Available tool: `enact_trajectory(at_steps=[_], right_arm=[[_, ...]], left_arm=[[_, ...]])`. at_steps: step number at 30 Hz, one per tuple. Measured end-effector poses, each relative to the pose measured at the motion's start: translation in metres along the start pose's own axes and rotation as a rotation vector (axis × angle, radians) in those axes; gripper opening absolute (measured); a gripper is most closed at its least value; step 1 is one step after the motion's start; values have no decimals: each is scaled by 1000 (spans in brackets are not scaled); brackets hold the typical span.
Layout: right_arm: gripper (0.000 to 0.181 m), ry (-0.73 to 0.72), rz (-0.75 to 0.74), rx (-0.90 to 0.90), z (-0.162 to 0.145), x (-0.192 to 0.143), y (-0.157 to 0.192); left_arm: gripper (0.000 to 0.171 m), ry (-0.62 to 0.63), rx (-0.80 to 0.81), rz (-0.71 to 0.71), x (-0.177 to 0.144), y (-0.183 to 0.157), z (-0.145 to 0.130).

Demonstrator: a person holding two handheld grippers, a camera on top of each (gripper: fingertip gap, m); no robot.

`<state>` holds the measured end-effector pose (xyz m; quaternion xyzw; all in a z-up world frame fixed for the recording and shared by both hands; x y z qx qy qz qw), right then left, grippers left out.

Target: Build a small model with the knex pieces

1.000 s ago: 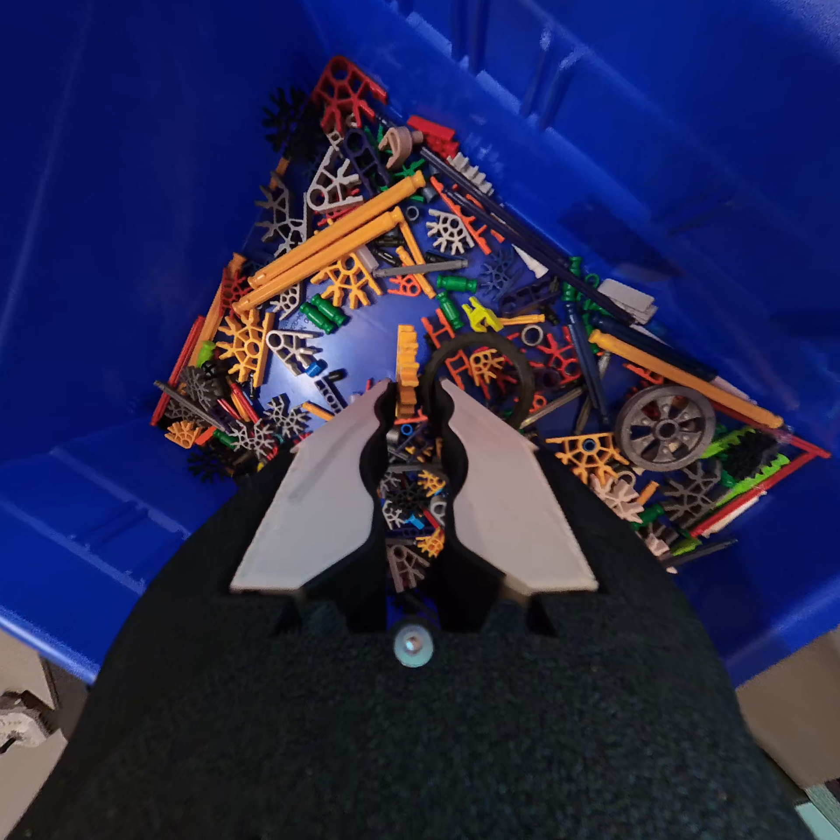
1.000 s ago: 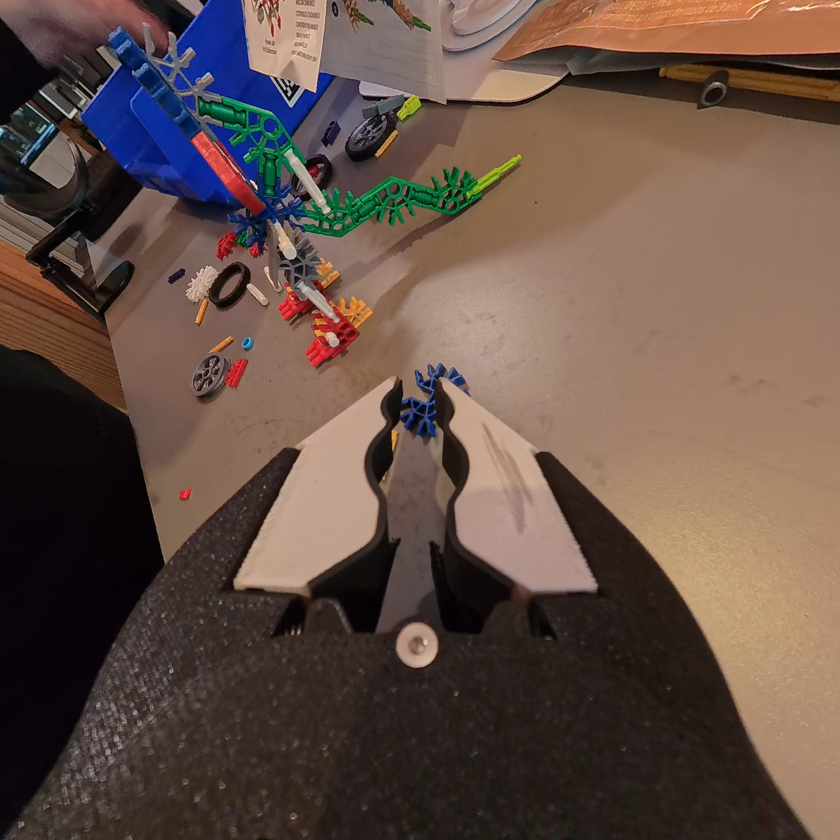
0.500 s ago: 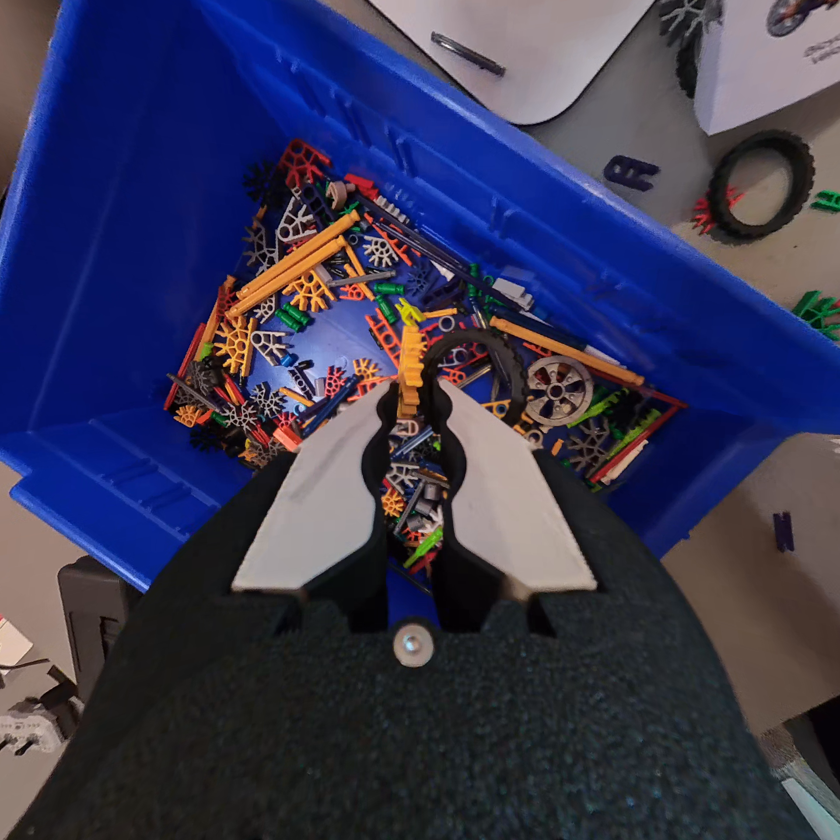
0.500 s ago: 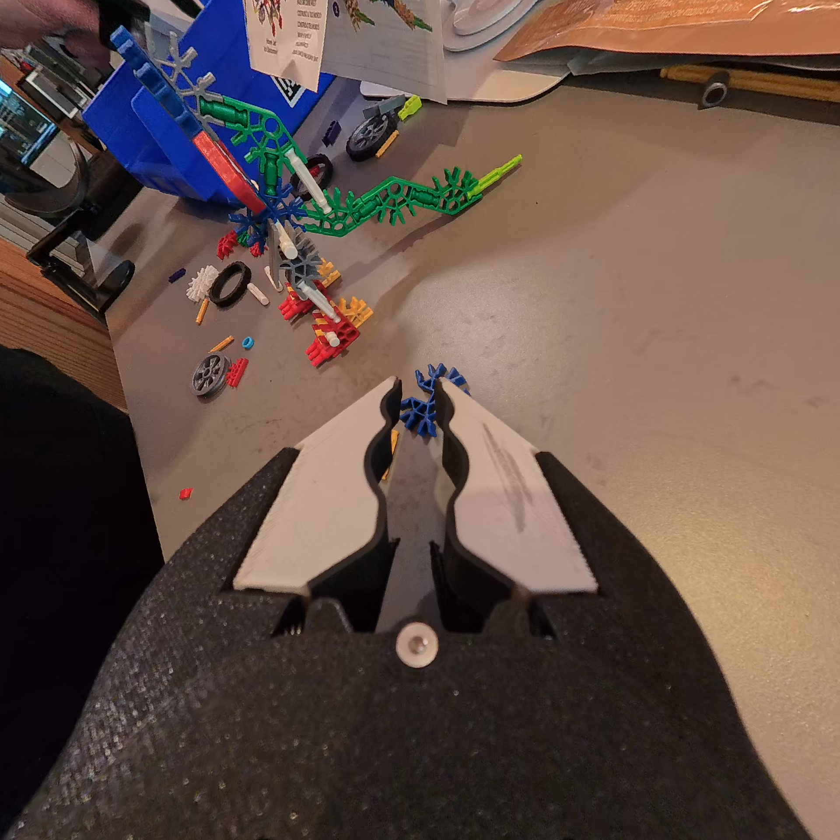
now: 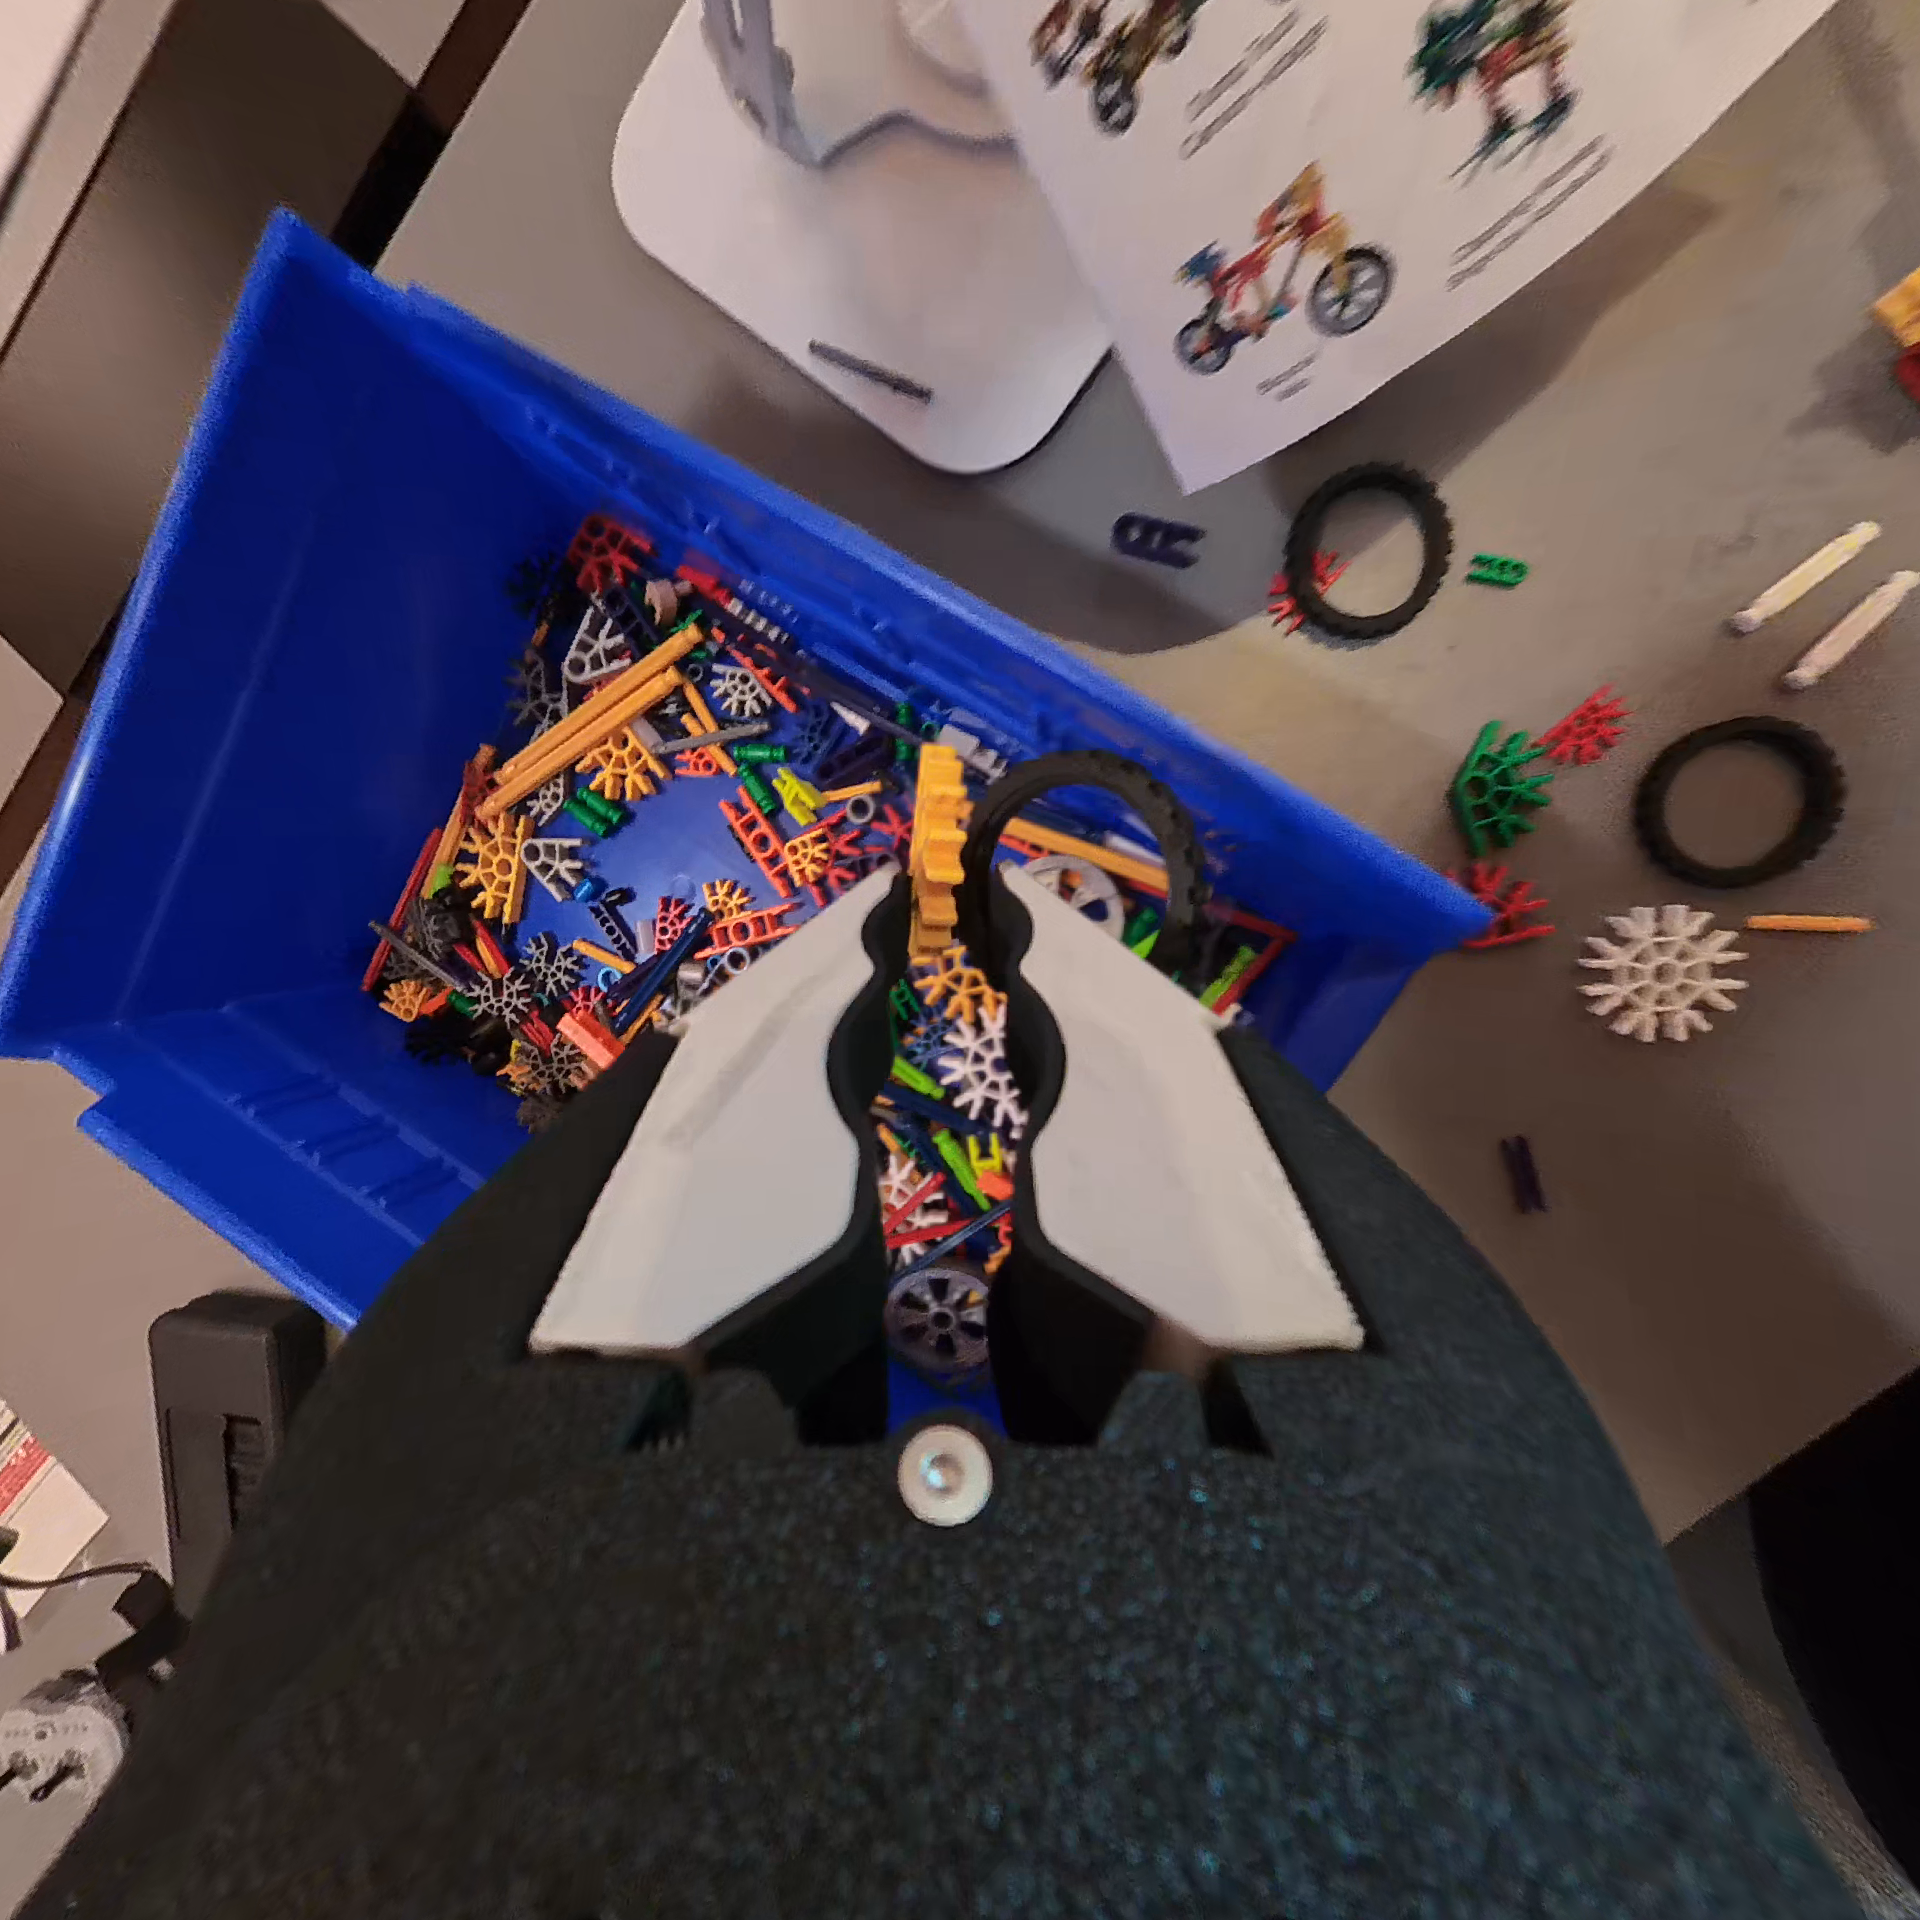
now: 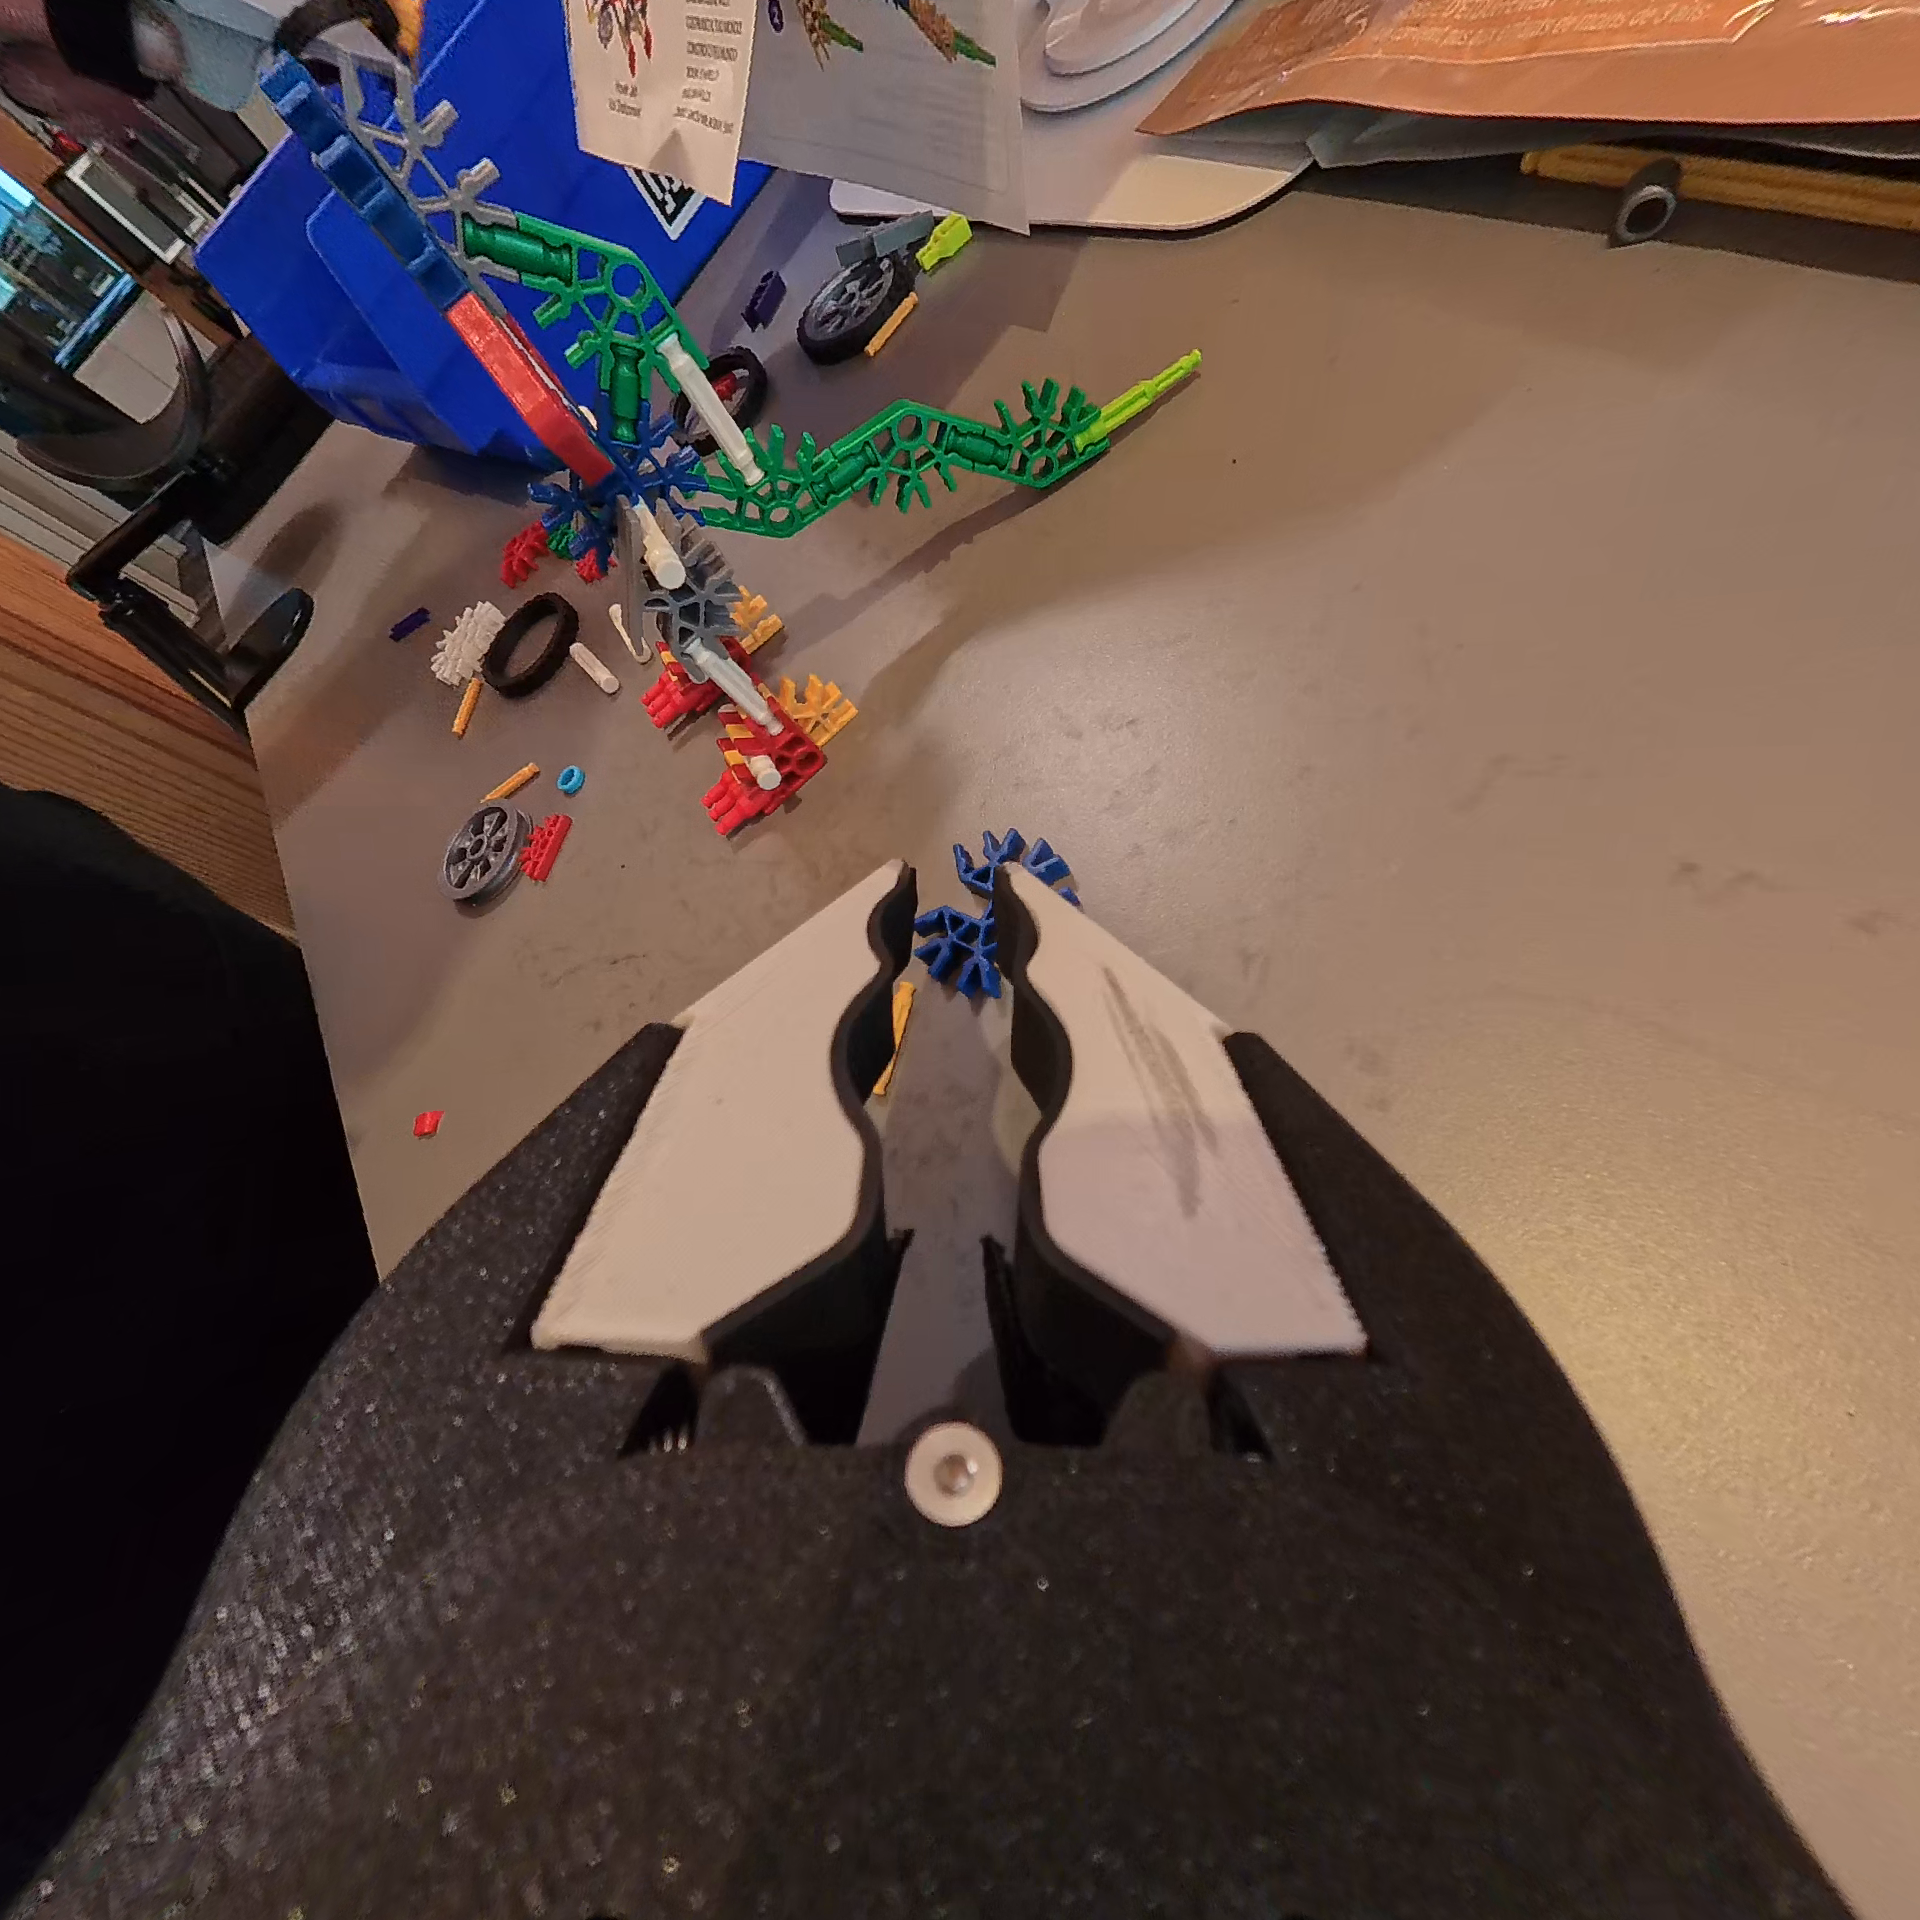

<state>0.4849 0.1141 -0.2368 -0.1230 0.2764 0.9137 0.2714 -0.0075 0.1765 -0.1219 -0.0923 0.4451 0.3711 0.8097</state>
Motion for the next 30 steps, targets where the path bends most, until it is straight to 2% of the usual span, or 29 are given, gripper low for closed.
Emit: enact_trajectory(at_steps=[5,11,15,22,30], right_arm=[[15,-2,4,-1,0,0,0],[15,-5,10,-2,0,-1,0],[15,-7,15,-1,0,-1,0],[15,-9,22,-5,0,-1,1],[15,-14,26,-5,0,-2,1]], left_arm=[[12,-58,20,-52,-12,-28,18],[12,-100,42,-193,-12,-83,31],[12,-77,54,-273,2,-113,25],[12,-33,-34,-461,40,-151,7],[12,4,20,-408,64,-171,-10]])
Point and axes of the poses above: each gripper's, where its closed fingertips meet, x out along the fingers, z out of its top, y = z × x across the jaws, the point moved 10 cm from there along -x, back along the fingers, and after that the axes turned 9 degrees about -y, right-handed, at the moved point
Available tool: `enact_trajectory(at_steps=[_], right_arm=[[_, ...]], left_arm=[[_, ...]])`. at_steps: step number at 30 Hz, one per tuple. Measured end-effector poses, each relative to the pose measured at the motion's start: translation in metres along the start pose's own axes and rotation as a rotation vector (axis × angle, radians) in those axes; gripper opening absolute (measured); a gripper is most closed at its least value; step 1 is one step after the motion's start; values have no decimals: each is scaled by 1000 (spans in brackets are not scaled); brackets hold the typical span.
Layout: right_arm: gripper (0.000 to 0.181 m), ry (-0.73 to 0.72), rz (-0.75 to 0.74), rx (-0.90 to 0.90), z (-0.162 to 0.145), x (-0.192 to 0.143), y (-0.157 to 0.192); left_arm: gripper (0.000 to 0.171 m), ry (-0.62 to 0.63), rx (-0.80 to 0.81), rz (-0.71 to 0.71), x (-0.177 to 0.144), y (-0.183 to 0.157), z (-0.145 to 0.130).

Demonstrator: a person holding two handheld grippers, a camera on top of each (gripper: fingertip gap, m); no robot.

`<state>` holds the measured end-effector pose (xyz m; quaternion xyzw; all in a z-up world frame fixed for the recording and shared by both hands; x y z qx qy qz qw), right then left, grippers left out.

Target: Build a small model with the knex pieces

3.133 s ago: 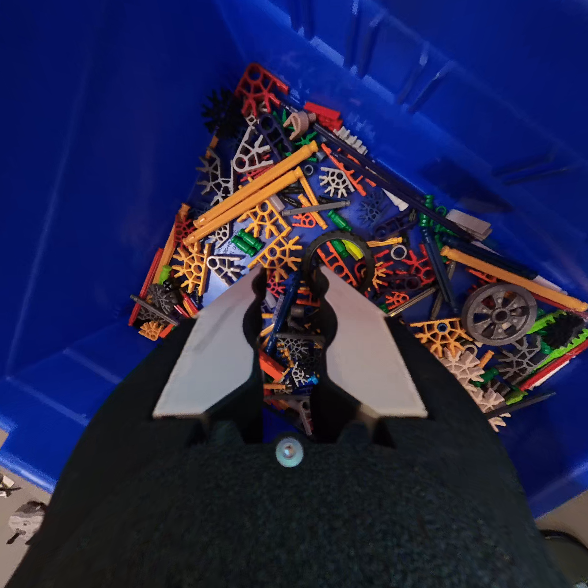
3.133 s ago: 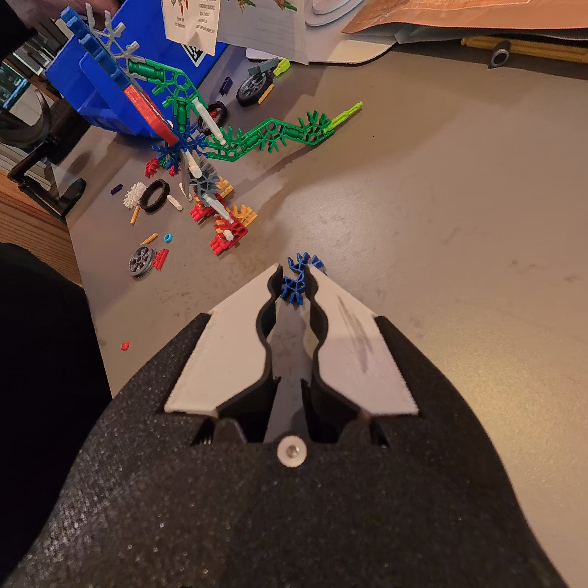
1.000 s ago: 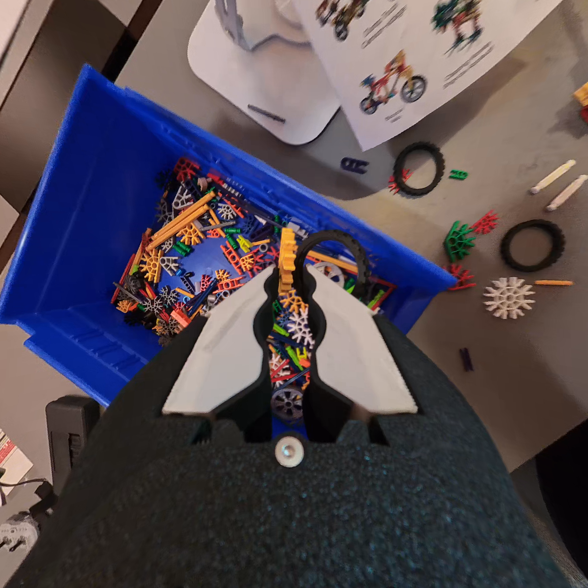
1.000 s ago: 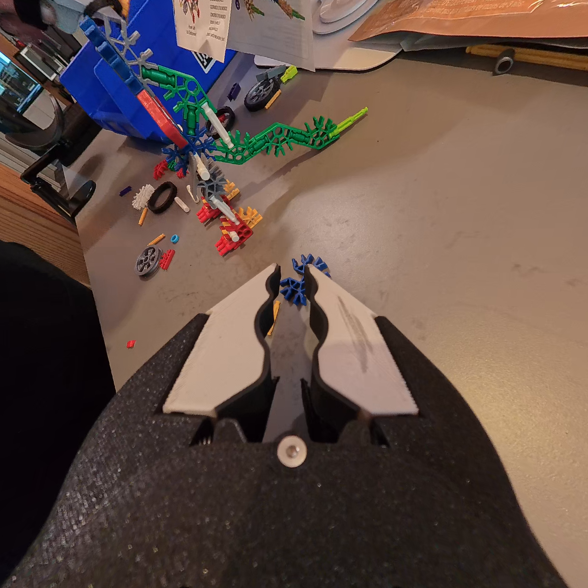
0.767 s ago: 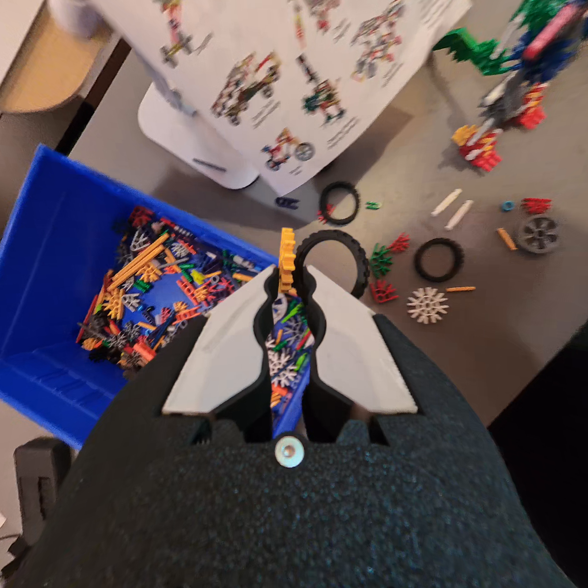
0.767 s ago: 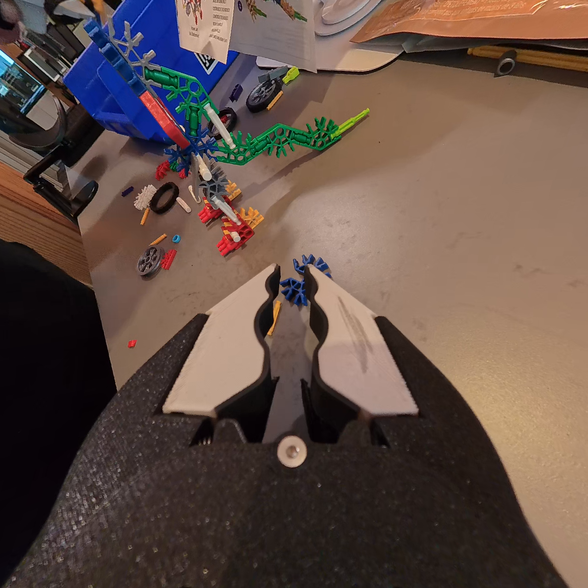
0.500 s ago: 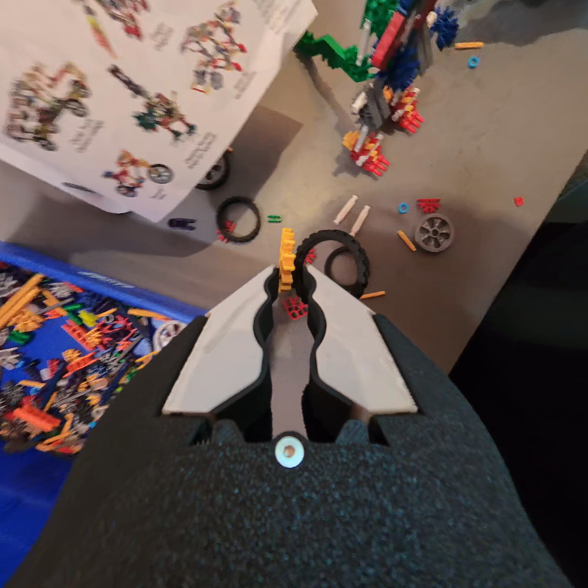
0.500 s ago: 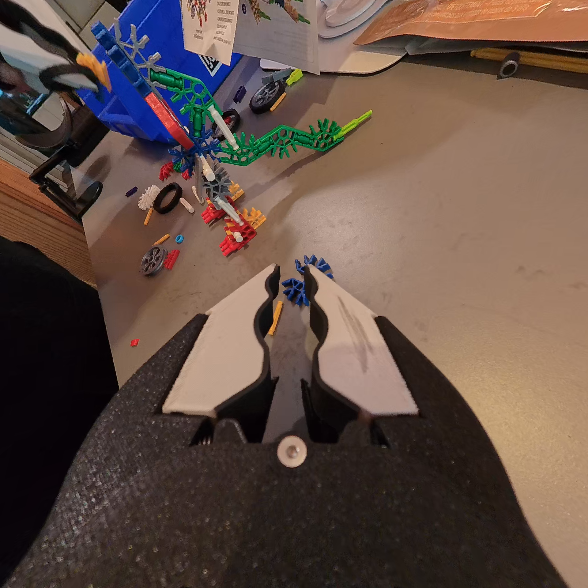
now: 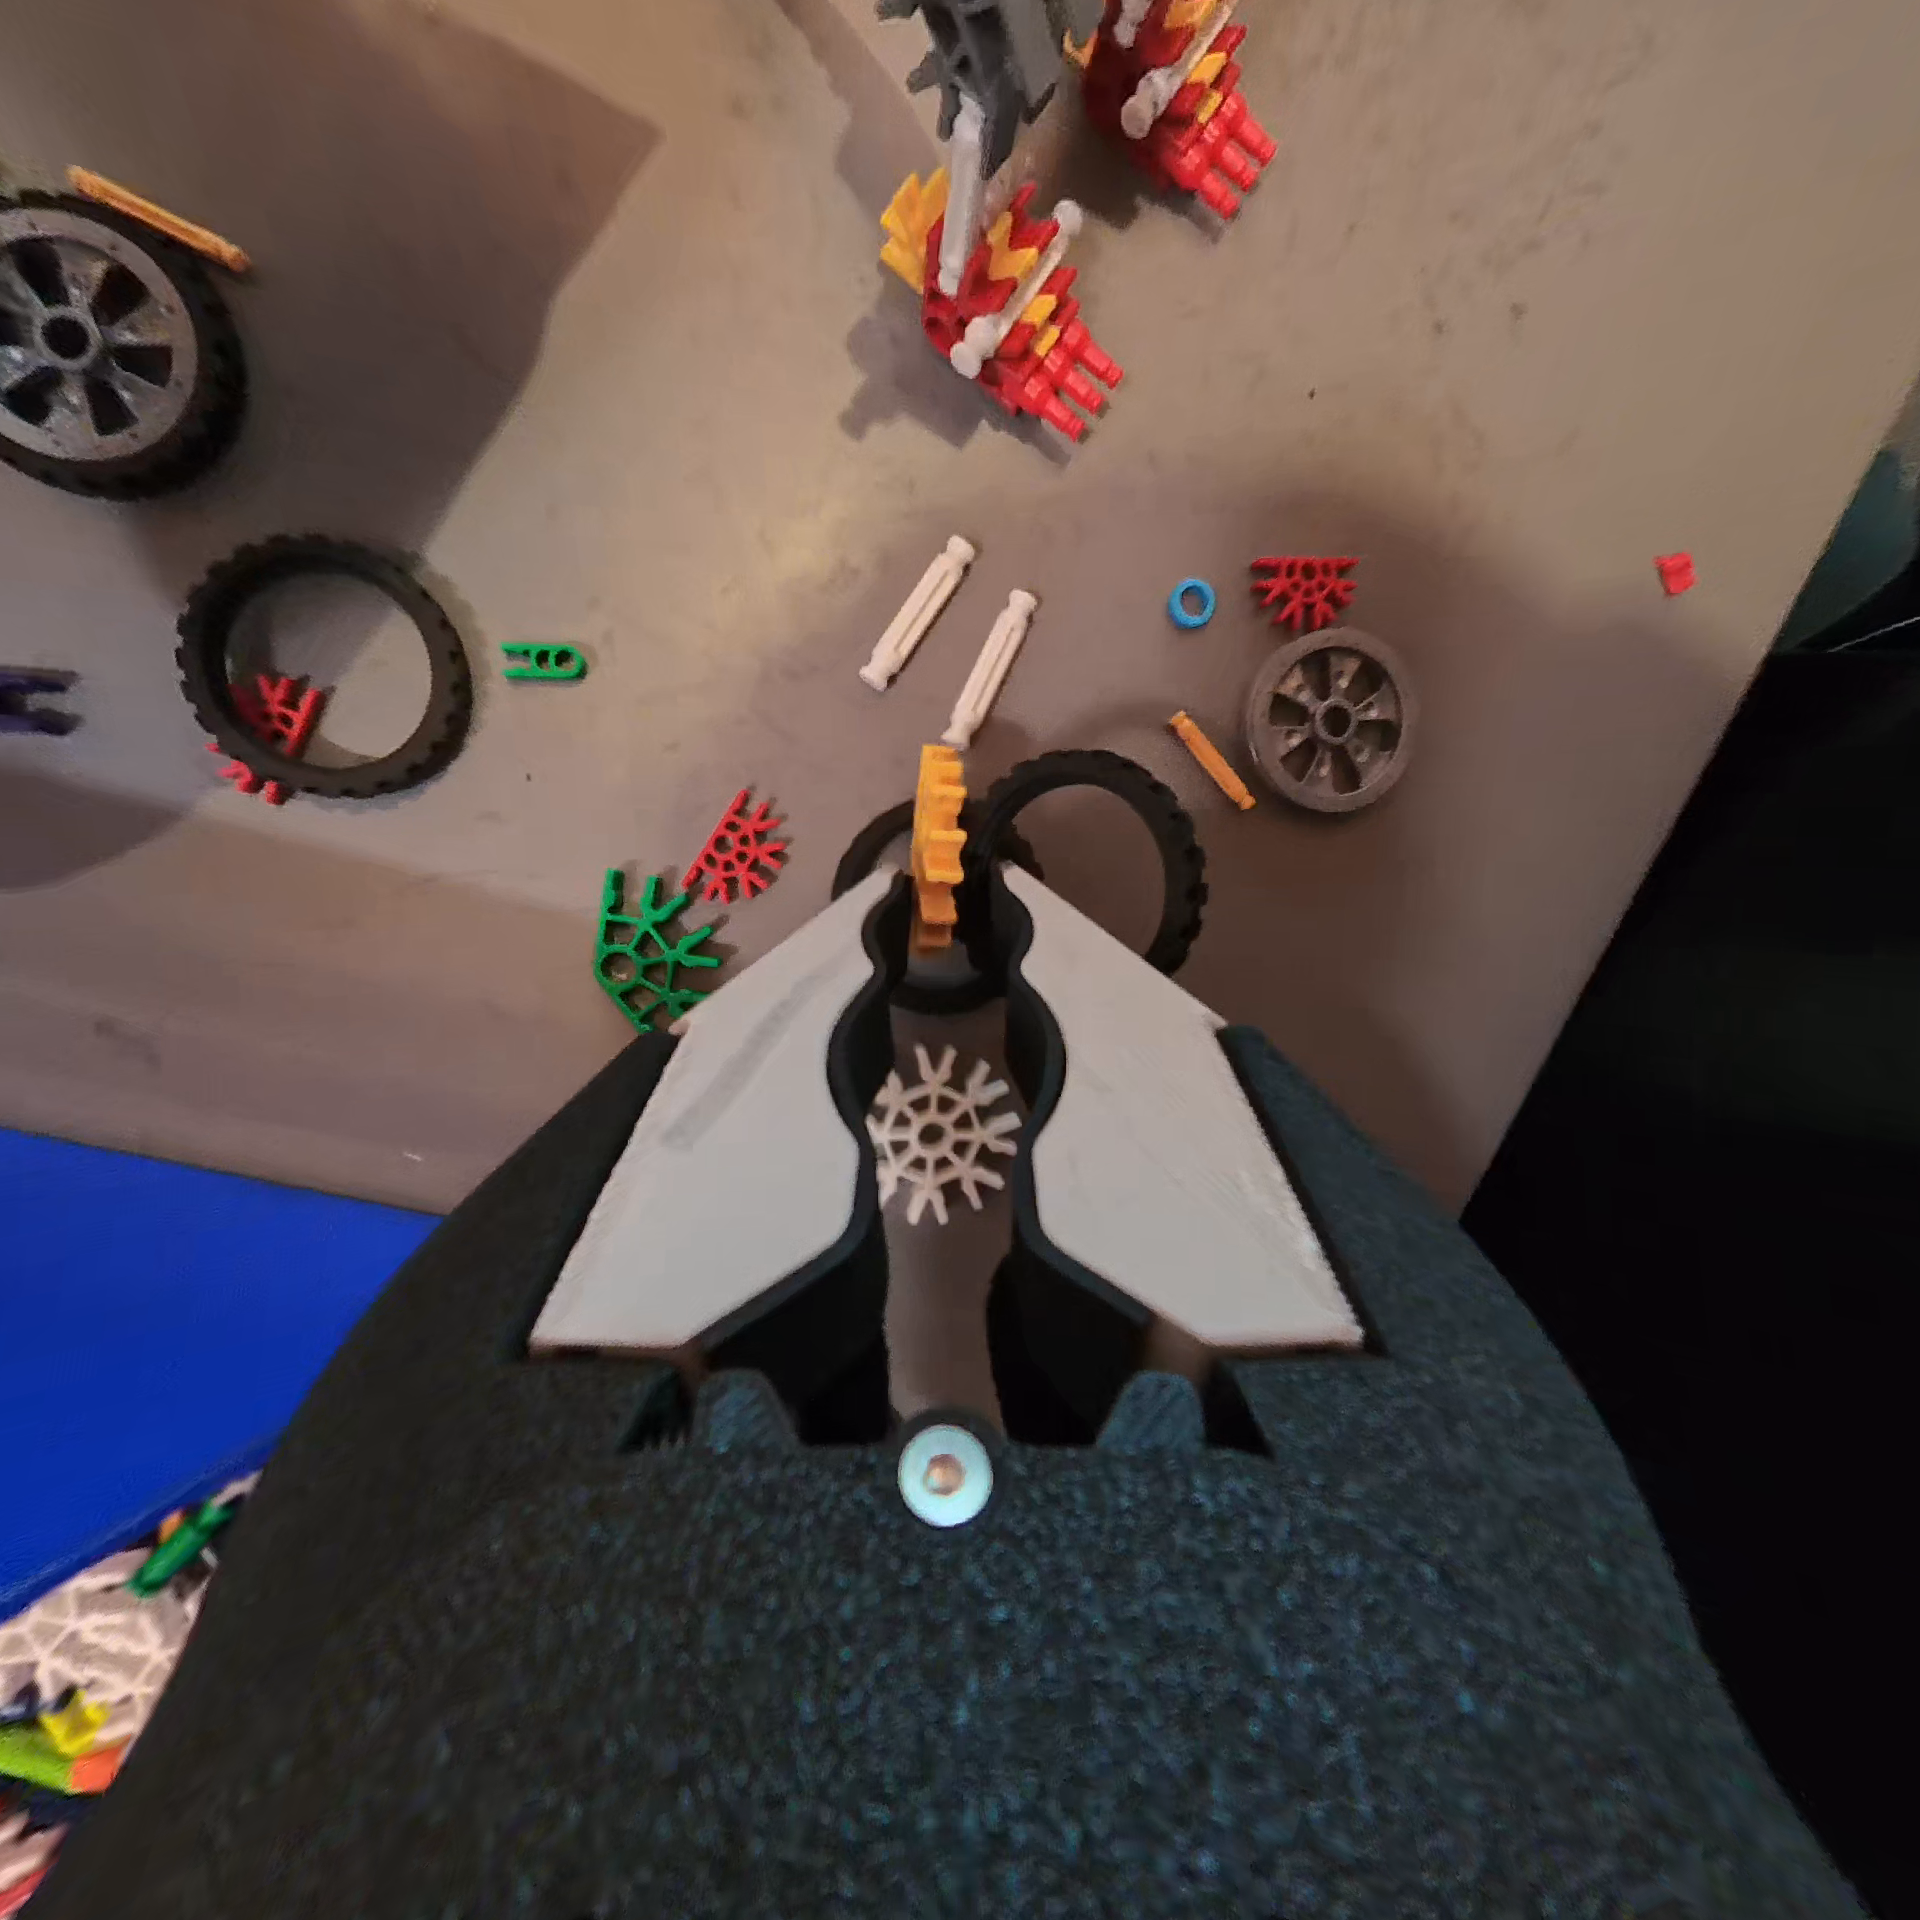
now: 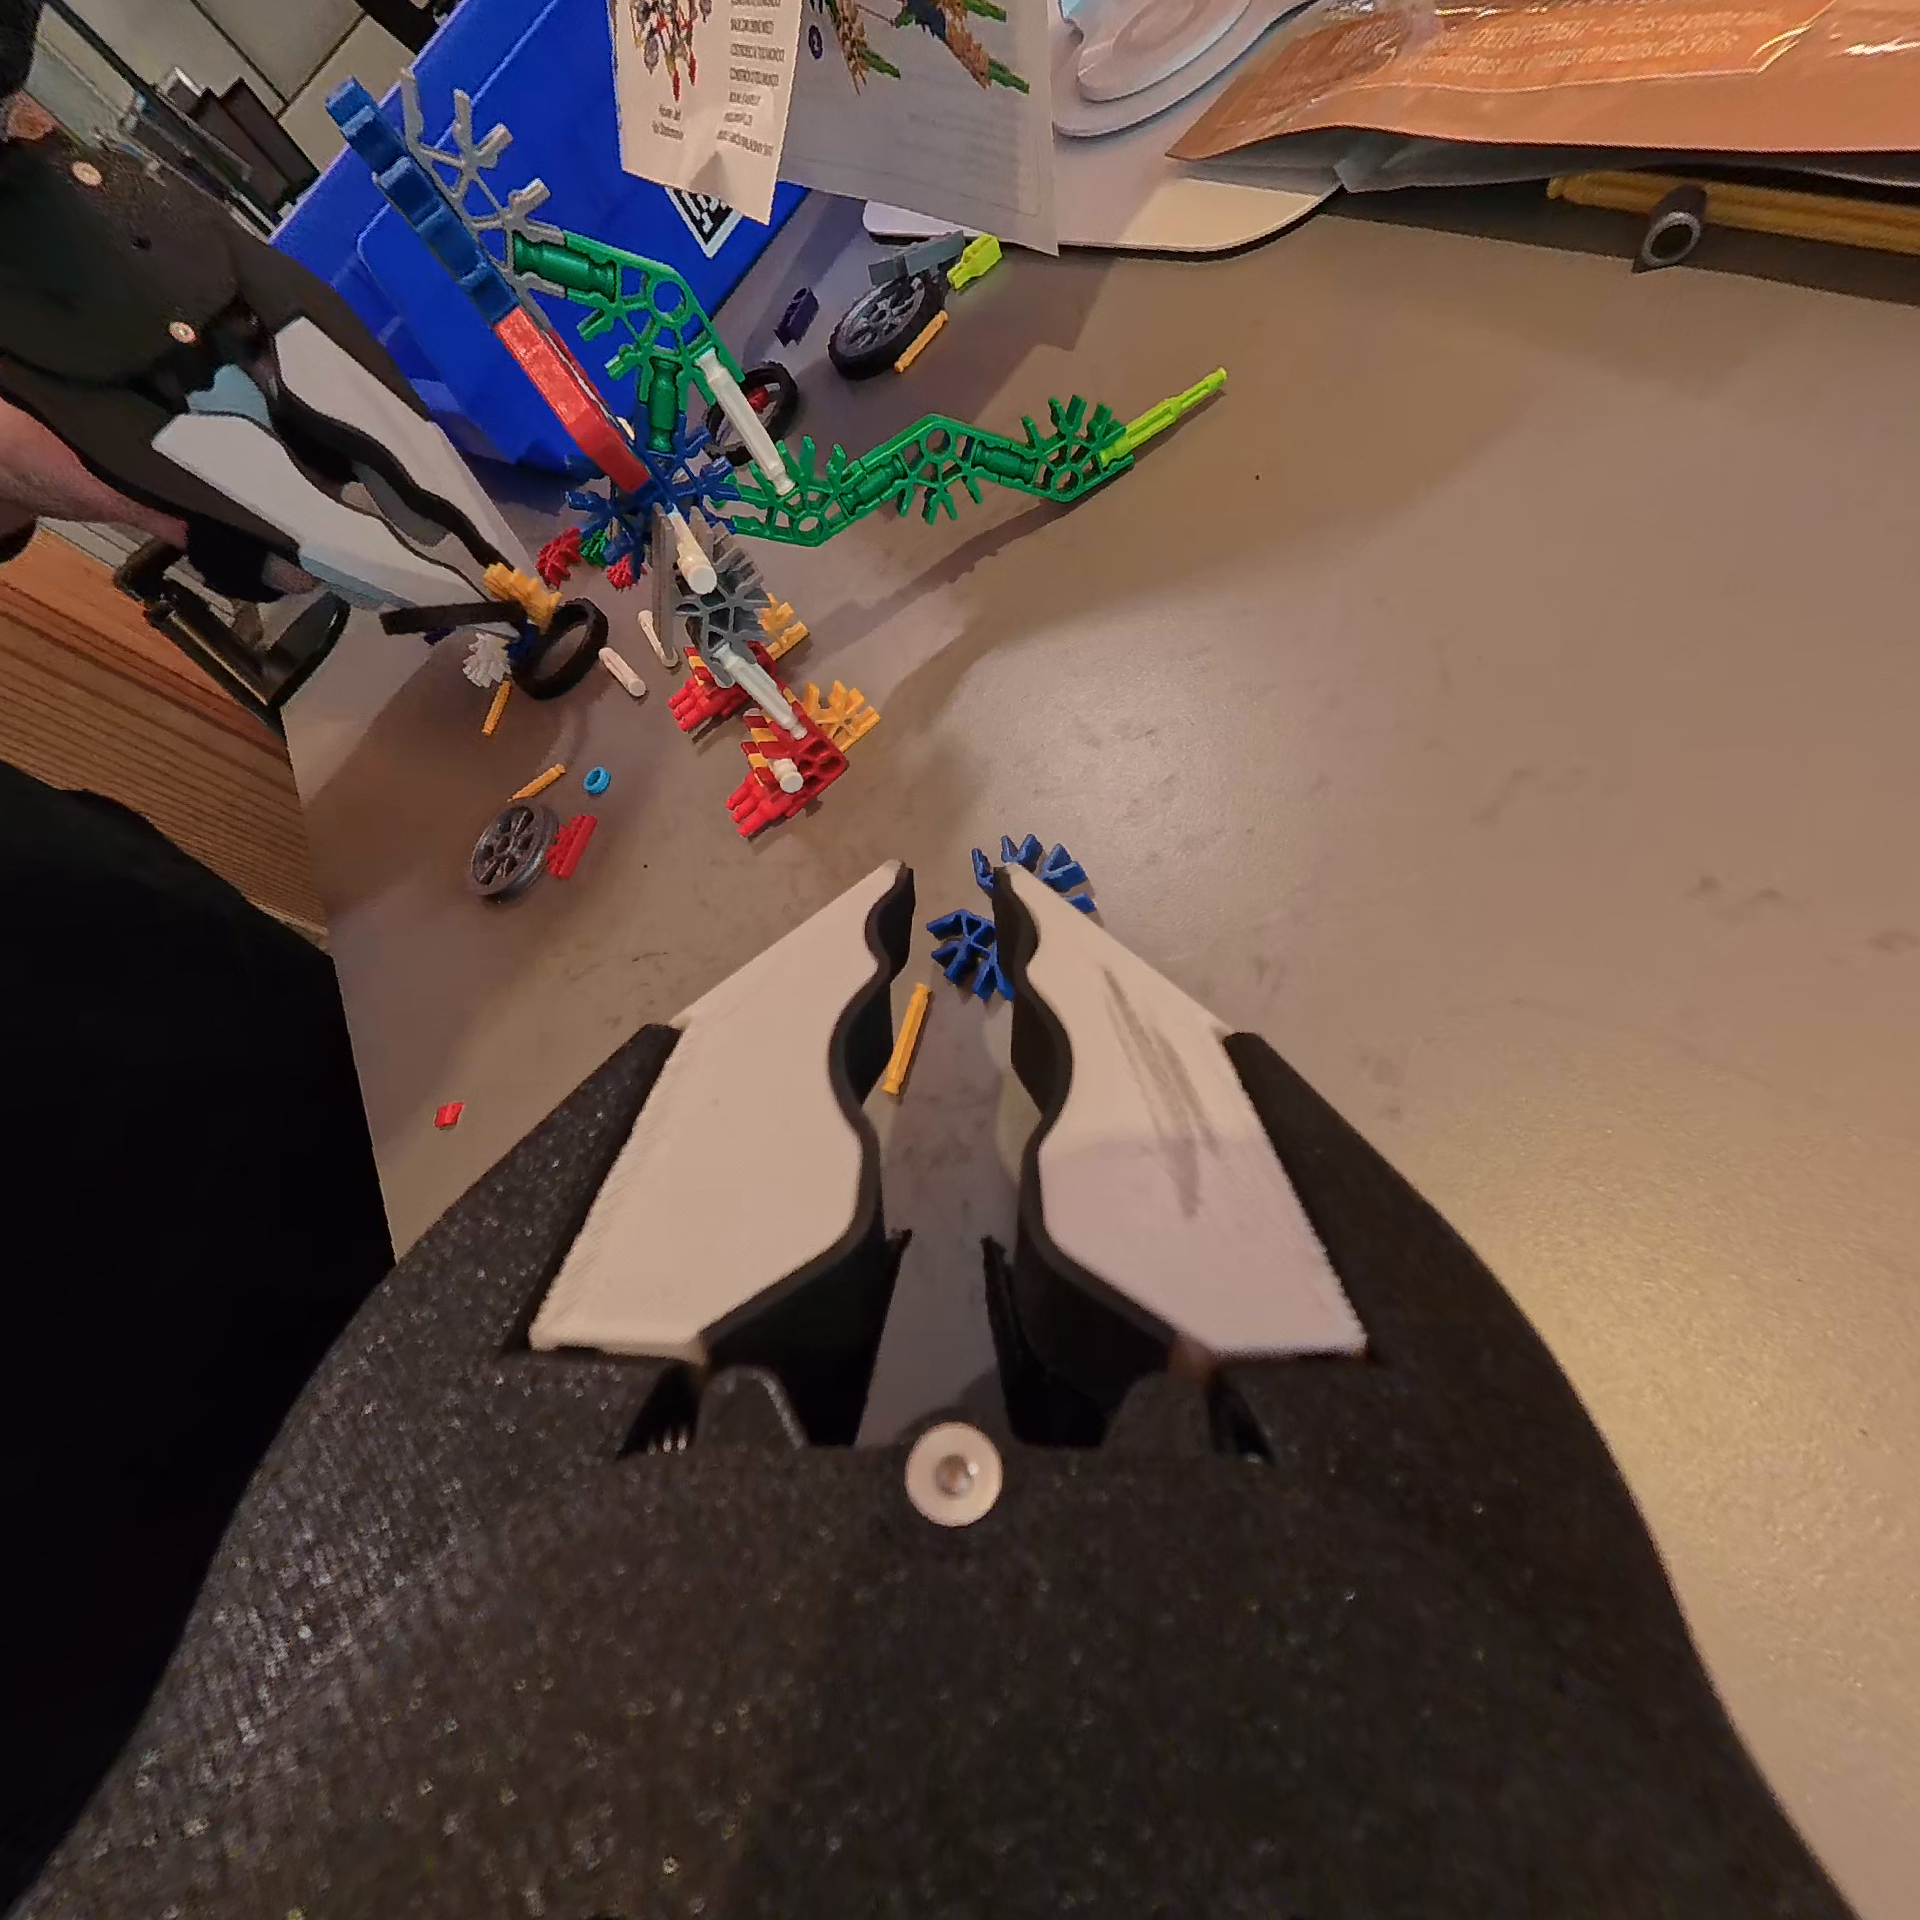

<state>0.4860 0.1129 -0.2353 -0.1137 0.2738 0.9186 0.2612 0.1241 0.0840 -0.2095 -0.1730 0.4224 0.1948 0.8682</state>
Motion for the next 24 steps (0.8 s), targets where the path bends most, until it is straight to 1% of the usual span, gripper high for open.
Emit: enact_trajectory(at_steps=[2,6,11,14,20,24], right_arm=[[15,1,1,1,0,0,0],[15,4,4,2,0,0,0],[15,6,4,2,0,0,0],[15,5,3,2,0,0,0],[15,4,3,1,0,0,0],[15,5,2,0,0,0,0]], left_arm=[[12,-5,27,16,3,-3,1],[13,-1,105,115,6,-3,1],[17,6,165,173,12,-6,-2],[23,6,181,173,12,-10,-3],[33,-48,180,182,0,-9,1],[35,-113,172,179,-18,-10,7]])
Point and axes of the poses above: each gripper's, where its closed fingertips meet, x out along the fingers, z out of its top, y = z × x across the jaws, the point moved 10 cm from there along -x, back along the fingers, and after that the axes turned 9 degrees about -y, right-handed, at the moved point
